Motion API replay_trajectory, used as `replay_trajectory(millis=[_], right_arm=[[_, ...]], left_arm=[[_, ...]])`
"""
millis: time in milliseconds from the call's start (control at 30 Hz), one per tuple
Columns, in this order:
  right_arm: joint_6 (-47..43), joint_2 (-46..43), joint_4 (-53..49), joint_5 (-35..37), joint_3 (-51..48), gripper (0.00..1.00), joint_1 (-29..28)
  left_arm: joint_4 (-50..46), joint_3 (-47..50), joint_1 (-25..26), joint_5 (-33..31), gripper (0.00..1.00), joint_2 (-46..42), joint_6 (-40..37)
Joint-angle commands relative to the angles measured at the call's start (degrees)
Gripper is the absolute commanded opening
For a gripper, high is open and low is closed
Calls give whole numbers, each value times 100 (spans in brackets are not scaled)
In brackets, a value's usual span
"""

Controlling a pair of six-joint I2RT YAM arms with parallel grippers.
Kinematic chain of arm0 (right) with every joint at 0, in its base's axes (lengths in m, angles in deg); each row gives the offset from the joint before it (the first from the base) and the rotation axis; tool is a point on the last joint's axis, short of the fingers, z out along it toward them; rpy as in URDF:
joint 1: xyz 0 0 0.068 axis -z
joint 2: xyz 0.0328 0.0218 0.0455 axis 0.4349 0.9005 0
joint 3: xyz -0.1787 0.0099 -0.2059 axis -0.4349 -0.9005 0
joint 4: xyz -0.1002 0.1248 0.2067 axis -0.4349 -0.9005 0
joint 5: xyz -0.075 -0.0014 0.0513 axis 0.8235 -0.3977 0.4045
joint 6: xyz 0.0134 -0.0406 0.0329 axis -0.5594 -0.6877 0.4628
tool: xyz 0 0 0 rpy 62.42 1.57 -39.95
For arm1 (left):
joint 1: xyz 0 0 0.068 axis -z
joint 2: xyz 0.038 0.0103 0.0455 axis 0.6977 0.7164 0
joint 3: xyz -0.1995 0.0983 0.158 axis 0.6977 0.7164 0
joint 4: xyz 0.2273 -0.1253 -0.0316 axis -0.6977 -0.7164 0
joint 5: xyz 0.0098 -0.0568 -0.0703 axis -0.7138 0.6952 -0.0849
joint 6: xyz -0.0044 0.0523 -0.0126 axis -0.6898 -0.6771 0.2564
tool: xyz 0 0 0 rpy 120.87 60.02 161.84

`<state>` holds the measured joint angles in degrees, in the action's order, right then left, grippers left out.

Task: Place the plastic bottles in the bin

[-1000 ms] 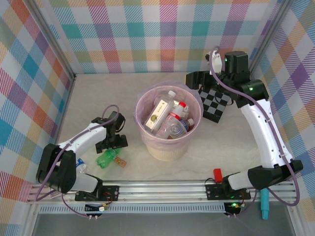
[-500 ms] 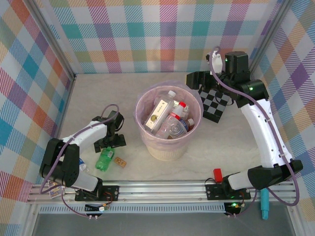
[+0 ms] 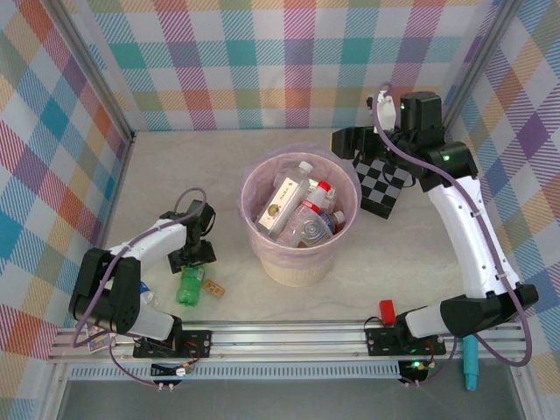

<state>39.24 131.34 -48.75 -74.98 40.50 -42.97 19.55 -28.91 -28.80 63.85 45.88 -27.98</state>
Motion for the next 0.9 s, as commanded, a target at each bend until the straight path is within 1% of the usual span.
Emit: replay_trajectory(millis=[0, 167, 267, 433, 500, 600, 700, 800, 867], right_arm=[[92, -105, 80, 37, -80, 89, 58], [101, -131, 83, 47, -93, 89, 63], [85, -150, 69, 44, -93, 89, 61], [75, -211, 65, 55, -86, 88, 66], [65, -228, 61, 40, -93, 88, 66], [41, -257, 70, -96, -92, 88, 67], [26, -273, 53, -181, -42, 88, 67], [38, -306, -20, -155, -44, 88, 69], [-2, -364, -55, -167, -145, 88, 77]], left_arm=[[136, 14, -68, -115, 70, 111, 22], [164, -178, -85, -224, 57, 290, -78], [125, -346, -116, -253, 52, 332, -160], [-174, -836, -138, -247, 45, 208, -325], [-324, -1068, -138, -207, 44, 113, -360], [-600, -1587, -138, 5, 43, -144, -441], [-797, -2304, -138, 302, 42, -518, -601], [-964, -3191, -91, 446, 39, -762, -897], [-949, -3776, 3, 460, 35, -902, -1082]])
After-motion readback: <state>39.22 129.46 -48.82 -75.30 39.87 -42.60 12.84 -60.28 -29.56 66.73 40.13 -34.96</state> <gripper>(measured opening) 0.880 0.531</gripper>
